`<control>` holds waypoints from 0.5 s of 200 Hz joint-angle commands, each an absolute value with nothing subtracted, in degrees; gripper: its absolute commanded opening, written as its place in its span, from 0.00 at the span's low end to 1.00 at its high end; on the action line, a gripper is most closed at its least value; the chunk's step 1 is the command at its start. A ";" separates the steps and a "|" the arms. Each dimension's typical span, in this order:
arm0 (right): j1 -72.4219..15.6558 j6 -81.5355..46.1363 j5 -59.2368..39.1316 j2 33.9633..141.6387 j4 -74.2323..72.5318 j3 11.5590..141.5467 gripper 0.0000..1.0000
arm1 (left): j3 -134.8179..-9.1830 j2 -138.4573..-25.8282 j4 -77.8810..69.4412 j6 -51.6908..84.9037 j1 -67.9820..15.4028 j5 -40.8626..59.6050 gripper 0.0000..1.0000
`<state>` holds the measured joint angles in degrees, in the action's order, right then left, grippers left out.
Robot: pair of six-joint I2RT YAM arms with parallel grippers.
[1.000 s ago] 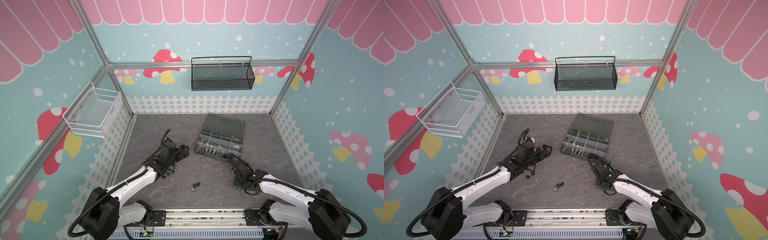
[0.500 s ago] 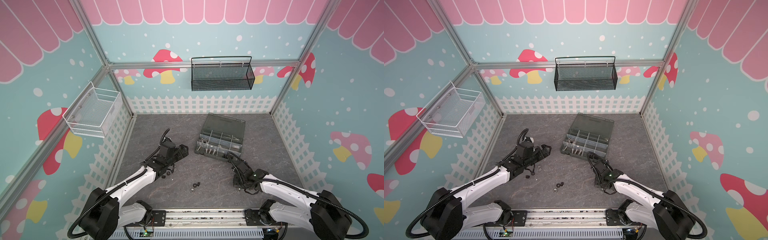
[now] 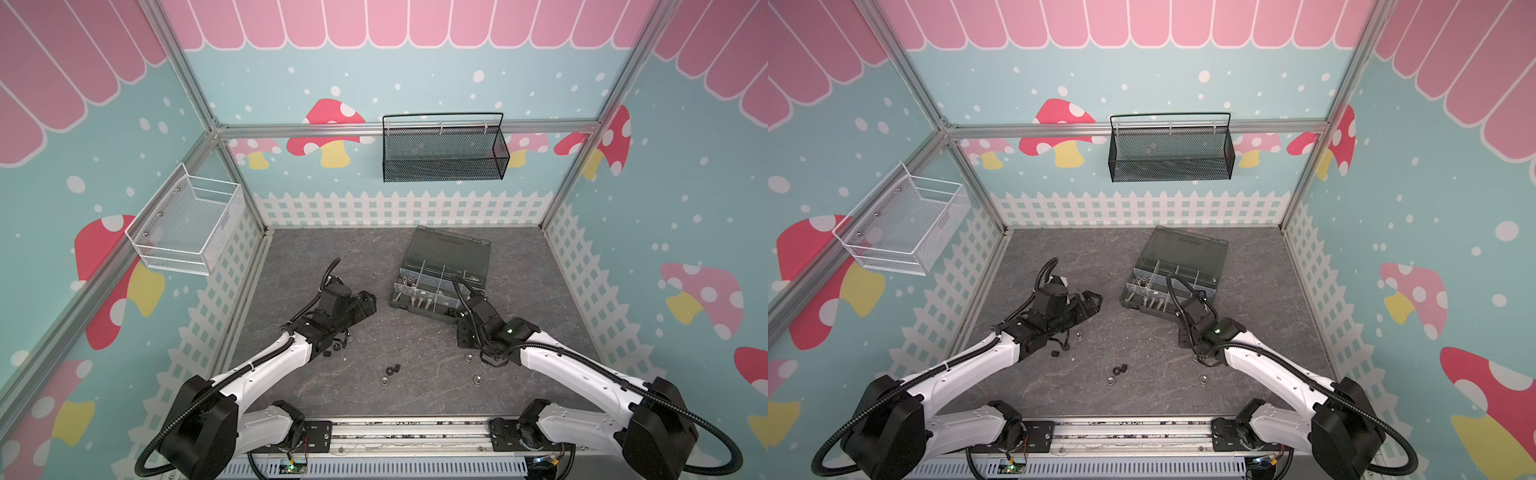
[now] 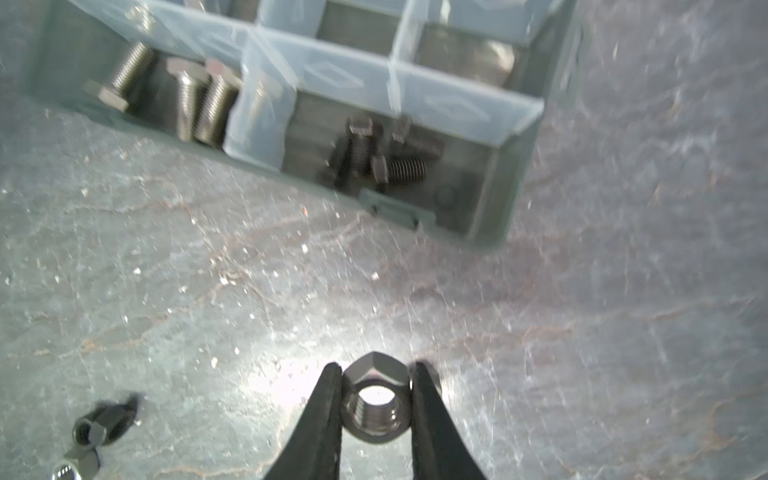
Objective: Sort the screws and nuts into containers
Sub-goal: 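Lift the hex nut with the right gripper and carry it toward the organizer, then move the held hex nut with the right gripper over the organizer compartments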
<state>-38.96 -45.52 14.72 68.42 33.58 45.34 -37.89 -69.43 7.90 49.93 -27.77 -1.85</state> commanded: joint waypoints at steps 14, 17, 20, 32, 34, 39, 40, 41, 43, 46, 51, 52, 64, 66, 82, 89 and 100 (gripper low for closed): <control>-37.09 -38.57 19.30 75.00 32.44 52.51 0.00 | -38.08 -68.99 8.70 50.80 -27.51 -1.58 1.00; -36.88 -38.07 19.28 75.66 32.17 53.18 0.00 | -38.08 -69.04 8.70 50.80 -27.50 -1.58 1.00; -36.61 -37.52 19.25 76.32 31.94 53.93 0.00 | -38.06 -69.00 8.66 50.81 -27.51 -1.58 1.00; -35.81 -35.36 19.25 79.03 31.25 57.07 0.00 | -38.30 -69.16 8.66 50.72 -27.51 -1.58 1.00; -35.69 -35.01 19.29 79.46 31.17 57.53 0.00 | -38.31 -69.17 8.62 50.65 -27.51 -1.51 1.00; -35.33 -34.26 19.32 80.60 31.03 58.90 0.00 | -38.39 -69.17 8.66 50.56 -27.51 -1.35 1.00; -35.29 -34.10 19.33 80.86 30.98 59.16 0.00 | -38.40 -69.17 8.68 50.55 -27.51 -1.34 1.00; -35.22 -33.83 19.33 81.08 30.96 59.37 0.00 | -38.45 -69.17 8.65 50.54 -27.51 -1.33 1.00; -35.15 -33.53 19.40 81.49 30.94 59.95 0.00 | -38.53 -69.17 8.62 50.47 -27.51 -1.32 1.00; -35.03 -33.09 19.55 82.15 30.80 60.67 0.00 | -38.58 -69.21 8.65 50.45 -27.51 -1.33 1.00; -34.75 -32.22 19.57 83.26 30.59 61.86 0.00 | -38.67 -69.25 8.66 50.37 -27.47 -1.45 1.00; -34.73 -32.11 19.58 83.47 30.55 62.17 0.00 | -38.71 -69.26 8.64 50.37 -27.49 -1.43 1.00; -34.13 -30.42 19.61 86.09 30.32 65.03 0.00 | -38.93 -69.43 8.70 50.10 -27.51 -1.72 1.00; -34.09 -30.15 19.67 86.52 30.32 65.50 0.00 | -39.00 -69.43 8.70 50.03 -27.51 -1.68 1.00; -33.62 -28.78 19.71 89.23 30.27 68.56 0.00 | -39.45 -69.59 9.36 49.75 -27.44 -2.40 1.00; -33.41 -28.36 19.82 90.09 30.24 69.56 0.00 | -39.68 -69.53 9.71 49.61 -27.43 -2.70 1.00; -33.09 -27.64 19.94 91.12 29.83 70.78 0.00 | -40.05 -69.35 10.43 49.40 -27.42 -3.07 1.00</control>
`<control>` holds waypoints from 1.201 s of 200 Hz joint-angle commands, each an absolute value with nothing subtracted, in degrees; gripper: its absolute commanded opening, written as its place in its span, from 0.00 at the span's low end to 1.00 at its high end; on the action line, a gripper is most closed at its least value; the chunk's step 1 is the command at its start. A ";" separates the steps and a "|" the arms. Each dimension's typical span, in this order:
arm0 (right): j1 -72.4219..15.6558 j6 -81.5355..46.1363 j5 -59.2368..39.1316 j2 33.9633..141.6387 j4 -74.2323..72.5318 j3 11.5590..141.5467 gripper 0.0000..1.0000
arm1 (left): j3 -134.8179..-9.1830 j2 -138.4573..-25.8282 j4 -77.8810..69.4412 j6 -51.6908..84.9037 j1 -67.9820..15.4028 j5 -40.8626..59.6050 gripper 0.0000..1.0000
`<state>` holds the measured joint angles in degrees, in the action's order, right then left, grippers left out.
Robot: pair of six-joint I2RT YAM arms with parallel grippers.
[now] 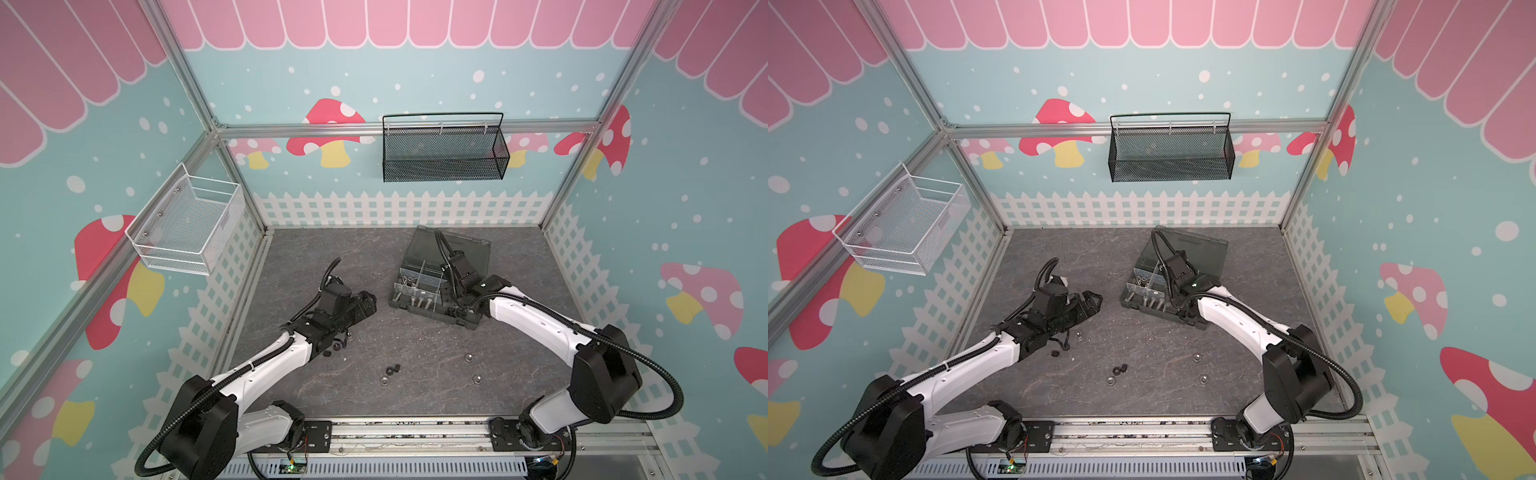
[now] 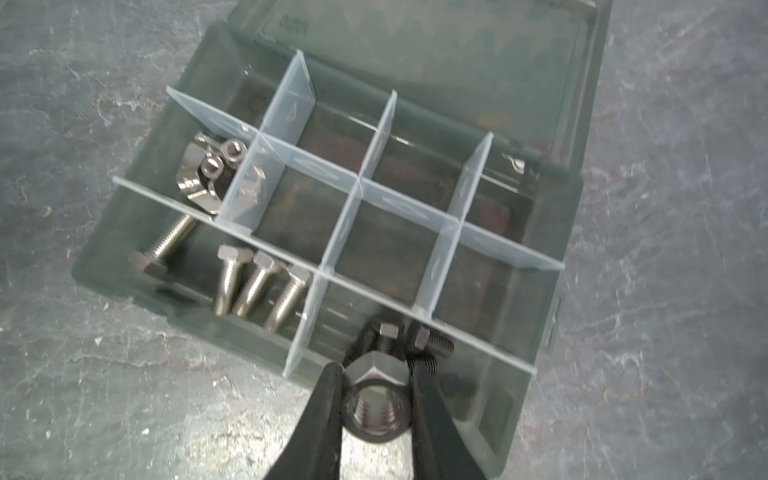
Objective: Sort the screws and nuts into containers
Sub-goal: 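Move the held hex nut with the right gripper over the organizer compartments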
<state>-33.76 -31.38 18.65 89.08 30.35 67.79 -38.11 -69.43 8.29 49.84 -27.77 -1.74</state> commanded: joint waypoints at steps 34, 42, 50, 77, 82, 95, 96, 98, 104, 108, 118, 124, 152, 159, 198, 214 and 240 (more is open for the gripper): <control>-31.85 -25.86 19.17 93.73 28.09 72.93 0.00 | -39.90 -68.06 11.20 49.48 -27.42 -4.01 1.00; -31.33 -25.46 18.72 94.38 27.71 73.19 0.00 | -39.90 -67.73 11.55 49.57 -27.42 -4.15 1.00; -30.80 -25.03 18.21 95.31 27.34 73.55 0.00 | -39.90 -67.38 11.82 49.64 -27.41 -4.34 1.00; -29.94 -23.52 16.81 97.77 26.24 75.06 0.00 | -39.84 -66.06 13.03 50.00 -27.42 -4.94 1.00; -29.76 -23.26 16.79 98.17 26.07 75.35 0.00 | -39.83 -65.82 13.43 50.01 -27.42 -5.09 1.00; -29.50 -22.71 16.57 99.39 25.72 76.21 0.00 | -39.64 -65.24 14.14 50.25 -27.42 -5.64 1.00; -29.52 -22.69 16.55 99.48 25.69 76.25 0.00 | -39.60 -65.19 14.10 50.26 -27.42 -5.63 1.00; -29.44 -22.61 16.51 99.62 25.67 76.39 0.00 | -39.56 -65.10 14.25 50.34 -27.42 -5.74 1.00; -29.25 -22.38 16.22 100.19 25.47 76.75 0.00 | -39.47 -64.89 14.40 50.36 -27.42 -5.87 1.00; -29.12 -22.28 16.02 100.59 25.33 76.96 0.00 | -39.47 -64.72 14.49 50.38 -27.42 -6.00 1.00; -28.79 -21.82 15.17 101.58 24.93 77.69 0.00 | -39.21 -64.39 14.62 50.45 -27.42 -6.28 1.00; -28.68 -21.55 14.61 102.15 24.78 78.14 0.00 | -39.11 -64.21 14.72 50.51 -27.42 -6.49 1.00; -28.73 -20.48 11.67 104.85 24.43 80.59 0.00 | -39.09 -63.95 15.03 50.37 -27.33 -7.18 1.00; -28.71 -20.39 10.90 105.47 24.44 81.05 0.00 | -39.16 -64.03 15.03 50.36 -27.29 -7.20 1.00; -28.78 -19.95 6.87 107.86 24.33 81.65 0.00 | -39.35 -64.34 14.95 50.32 -27.16 -7.20 1.00; -28.84 -19.86 5.59 108.37 24.38 81.46 0.00 | -39.20 -64.42 14.95 50.36 -27.11 -7.21 1.00; -28.92 -19.38 4.70 110.51 24.35 81.25 0.00 | -39.02 -64.34 14.94 50.36 -27.07 -7.25 1.00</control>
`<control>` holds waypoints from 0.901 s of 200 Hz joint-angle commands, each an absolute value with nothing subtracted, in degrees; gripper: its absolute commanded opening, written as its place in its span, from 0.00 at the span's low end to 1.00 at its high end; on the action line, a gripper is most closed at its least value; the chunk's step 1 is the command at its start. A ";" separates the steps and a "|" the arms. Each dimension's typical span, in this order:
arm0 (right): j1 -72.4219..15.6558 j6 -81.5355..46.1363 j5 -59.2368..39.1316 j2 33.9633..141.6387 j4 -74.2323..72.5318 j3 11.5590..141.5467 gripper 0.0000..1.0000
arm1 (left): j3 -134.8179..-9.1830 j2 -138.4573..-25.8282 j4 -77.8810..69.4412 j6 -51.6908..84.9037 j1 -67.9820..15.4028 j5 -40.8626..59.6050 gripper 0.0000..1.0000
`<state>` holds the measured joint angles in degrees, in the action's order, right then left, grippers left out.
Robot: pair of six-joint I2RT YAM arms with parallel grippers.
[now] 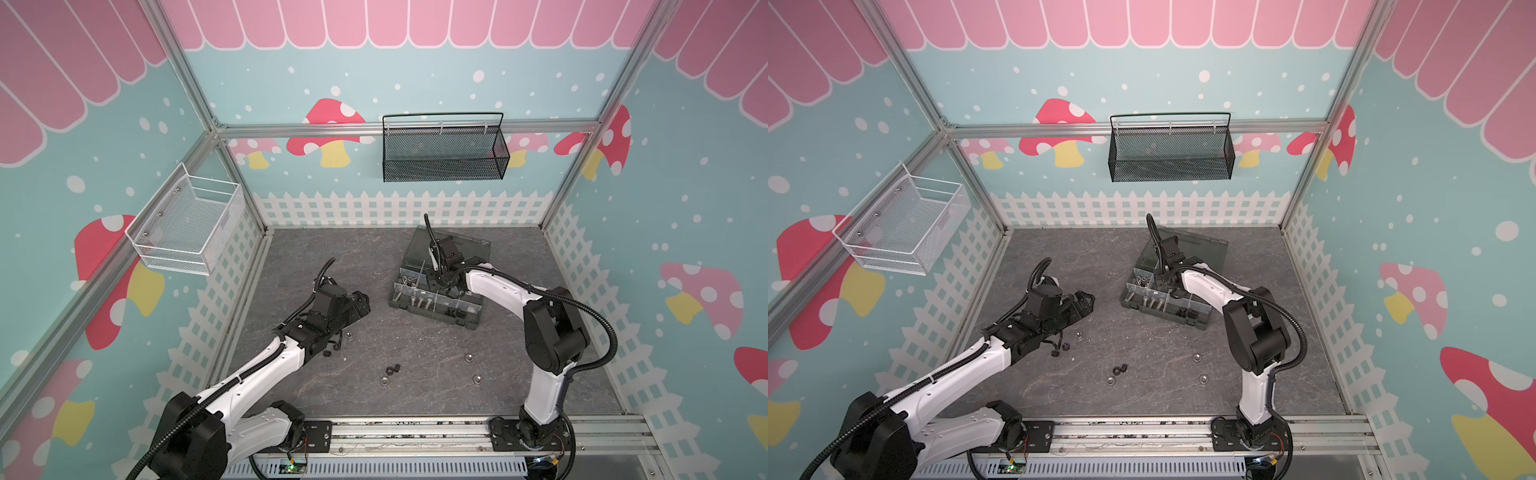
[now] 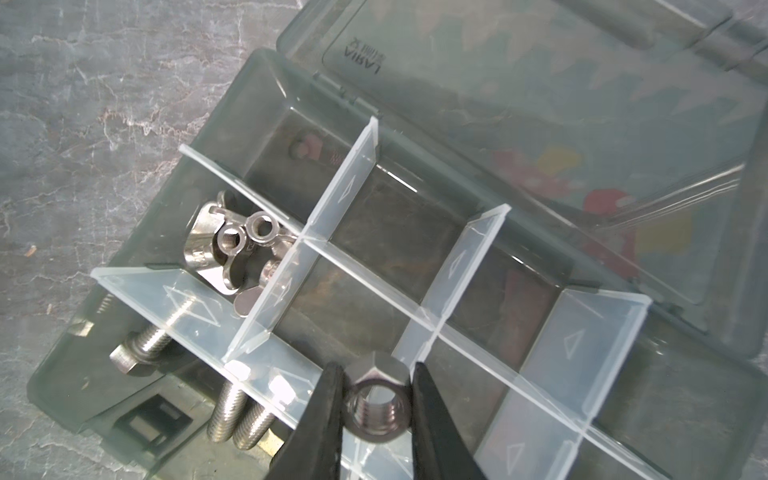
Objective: Sort the screws and nuts into containers
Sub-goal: 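Move the held hex nut with the right gripper over the organizer compartments, then open the right gripper to drop the hex nut beside the wing-nut compartment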
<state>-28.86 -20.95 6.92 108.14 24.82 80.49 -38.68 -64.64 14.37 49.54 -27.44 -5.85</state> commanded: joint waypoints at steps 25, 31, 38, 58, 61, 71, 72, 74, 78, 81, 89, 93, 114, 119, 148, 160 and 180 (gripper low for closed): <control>-28.97 -19.09 3.83 111.52 24.44 81.42 0.00 | -38.94 -64.32 14.98 50.36 -26.98 -7.51 1.00; -29.00 -19.01 3.80 111.68 24.43 81.45 0.00 | -39.02 -64.29 14.99 50.36 -26.98 -7.46 1.00; -29.02 -18.90 3.82 111.78 24.44 81.41 0.00 | -39.09 -64.49 14.93 50.36 -26.94 -7.32 1.00; -29.04 -18.72 3.77 111.88 24.48 81.43 0.10 | -39.14 -64.36 15.03 50.37 -26.90 -7.16 1.00; -29.05 -18.72 3.78 111.88 24.44 81.50 0.12 | -39.11 -64.27 15.10 50.36 -26.90 -7.12 1.00; -29.10 -18.63 3.71 111.84 24.60 81.72 0.21 | -39.05 -64.00 15.22 50.37 -26.89 -7.28 1.00; -29.05 -18.63 3.70 111.86 24.61 81.77 0.22 | -39.04 -63.95 15.21 50.36 -26.89 -7.29 1.00; -29.15 -18.63 3.69 111.88 24.72 81.81 0.23 | -38.98 -63.87 15.30 50.36 -26.89 -7.40 1.00; -29.12 -18.56 3.75 111.83 24.82 82.06 0.26 | -38.94 -63.66 15.32 50.36 -26.89 -7.47 1.00; -29.14 -18.55 3.82 111.86 24.99 82.23 0.27 | -38.80 -63.56 15.32 50.36 -26.89 -7.59 1.00; -29.16 -18.42 4.10 111.73 25.55 82.70 0.31 | -38.76 -63.20 15.30 50.28 -26.89 -7.78 1.00; -29.16 -18.45 4.29 111.54 25.80 82.88 0.33 | -38.74 -63.01 15.32 50.20 -26.82 -7.89 1.00; -29.21 -18.37 5.09 110.31 26.88 83.58 0.43 | -38.74 -62.24 15.54 49.79 -26.55 -7.97 1.00; -29.24 -18.32 5.25 109.78 26.96 83.53 0.44 | -38.76 -62.10 15.73 49.75 -26.47 -7.95 1.00; -29.27 -18.54 5.84 106.22 28.32 83.59 0.49 | -38.50 -61.05 16.30 49.65 -25.79 -8.13 1.00; -29.34 -18.72 6.20 104.33 29.09 82.96 0.49 | -38.32 -60.75 16.35 49.74 -25.26 -8.02 1.00; -29.35 -19.80 7.20 99.45 29.80 79.69 0.51 | -38.23 -60.16 16.37 49.83 -24.14 -7.39 1.00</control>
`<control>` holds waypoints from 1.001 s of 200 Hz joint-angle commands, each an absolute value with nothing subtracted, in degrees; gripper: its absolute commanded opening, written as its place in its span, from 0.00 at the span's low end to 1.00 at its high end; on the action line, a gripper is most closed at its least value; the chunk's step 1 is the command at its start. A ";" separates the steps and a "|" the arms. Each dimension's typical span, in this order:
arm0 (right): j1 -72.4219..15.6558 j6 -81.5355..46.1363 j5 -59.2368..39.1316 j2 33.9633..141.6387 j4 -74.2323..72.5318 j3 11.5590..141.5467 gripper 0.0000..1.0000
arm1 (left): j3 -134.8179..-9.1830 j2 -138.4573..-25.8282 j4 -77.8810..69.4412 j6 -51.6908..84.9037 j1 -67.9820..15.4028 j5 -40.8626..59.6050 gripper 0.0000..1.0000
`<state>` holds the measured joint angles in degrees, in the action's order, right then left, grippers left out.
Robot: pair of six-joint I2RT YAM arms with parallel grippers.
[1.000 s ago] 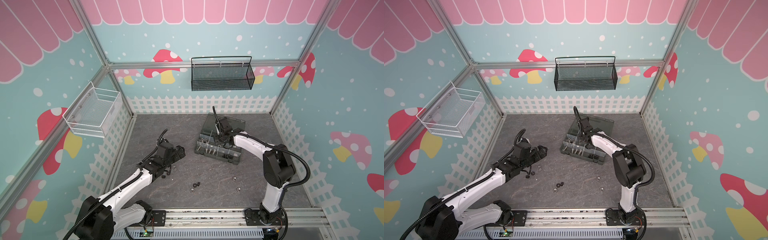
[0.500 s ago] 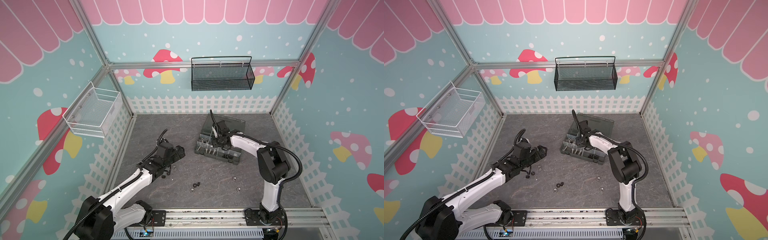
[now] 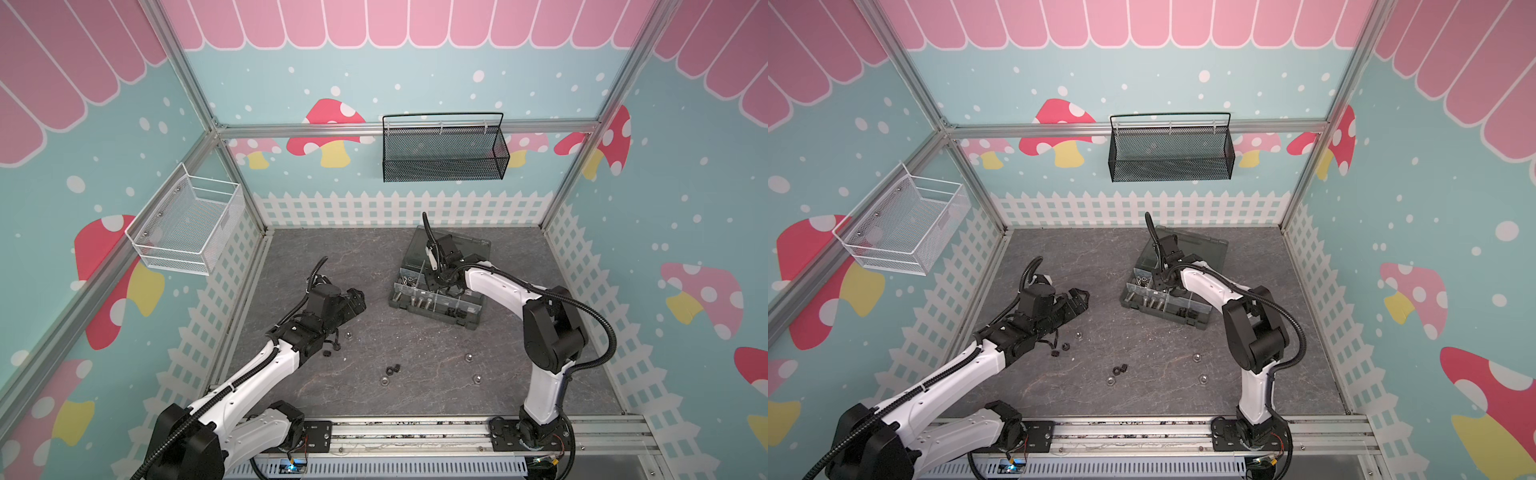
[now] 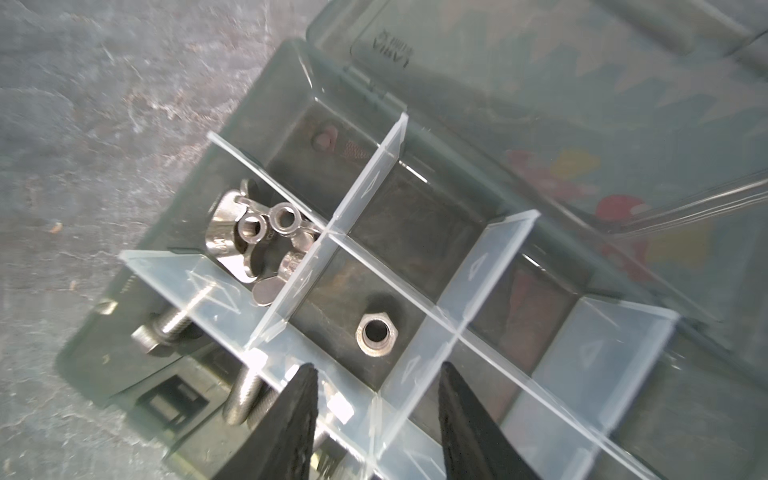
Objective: Sort the screws and nuts into containers
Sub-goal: 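Open the right gripper to drop the hex nut beside the wing-nut compartment, then withdraw the right gripper over another silver hex nut on the table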
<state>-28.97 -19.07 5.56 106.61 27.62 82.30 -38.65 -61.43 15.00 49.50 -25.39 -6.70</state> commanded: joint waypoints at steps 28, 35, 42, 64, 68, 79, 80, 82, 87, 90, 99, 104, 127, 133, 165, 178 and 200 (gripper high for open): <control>-29.30 -22.83 5.57 89.46 28.73 69.85 0.53 | -38.17 -59.46 16.40 50.08 -23.81 -6.84 1.00; -29.35 -23.44 4.92 86.79 28.48 66.87 0.53 | -38.28 -59.22 16.51 50.26 -23.81 -6.77 1.00; -29.30 -24.21 4.64 84.31 28.61 64.24 0.53 | -38.32 -58.79 16.77 50.30 -23.82 -6.61 1.00; -29.30 -26.37 3.98 76.50 30.39 56.41 0.54 | -37.73 -56.85 17.48 50.53 -23.77 -7.15 1.00; -29.30 -26.72 3.89 75.26 30.93 55.24 0.55 | -37.51 -56.43 17.57 50.60 -23.81 -7.37 1.00; -29.28 -28.00 4.02 72.22 32.95 52.51 0.55 | -36.82 -55.27 17.66 50.79 -23.76 -8.17 1.00; -29.32 -28.11 4.03 71.88 33.13 52.31 0.55 | -36.78 -55.15 17.66 50.84 -23.79 -8.26 1.00; -29.35 -28.30 4.00 71.32 33.55 51.84 0.55 | -36.59 -54.99 17.71 50.88 -23.77 -8.50 1.00; -29.33 -28.82 4.00 70.18 34.54 50.75 0.55 | -36.34 -54.57 17.67 51.04 -23.74 -8.90 1.00; -29.35 -29.07 3.85 69.42 35.11 50.07 0.55 | -36.19 -54.29 17.73 51.06 -23.75 -9.13 1.00; -29.31 -30.04 3.76 67.38 36.66 48.21 0.55 | -35.91 -53.84 17.69 51.15 -23.78 -9.41 1.00; -29.29 -30.54 3.73 66.36 37.45 47.32 0.55 | -35.74 -53.68 17.72 51.16 -23.76 -9.54 1.00; -29.31 -32.90 1.95 62.93 39.81 44.05 0.56 | -35.86 -53.78 17.71 51.11 -23.74 -9.11 1.00; -29.31 -33.35 0.57 62.67 40.05 44.05 0.56 | -35.86 -53.96 17.72 51.15 -23.77 -9.00 1.00; -29.52 -35.86 -0.38 62.16 40.93 41.97 0.54 | -35.81 -54.33 17.77 51.58 -23.74 -8.97 1.00; -29.46 -36.90 0.10 62.21 41.12 40.22 0.54 | -35.69 -54.43 17.78 51.85 -23.81 -8.92 1.00; -29.93 -38.16 -0.01 62.81 40.43 38.09 0.52 | -35.68 -55.00 17.47 51.88 -23.79 -8.84 1.00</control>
<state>-29.28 -35.07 0.23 62.76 38.74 40.07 -36.25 -54.41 16.97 50.76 -24.08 -7.94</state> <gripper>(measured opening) 0.530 0.995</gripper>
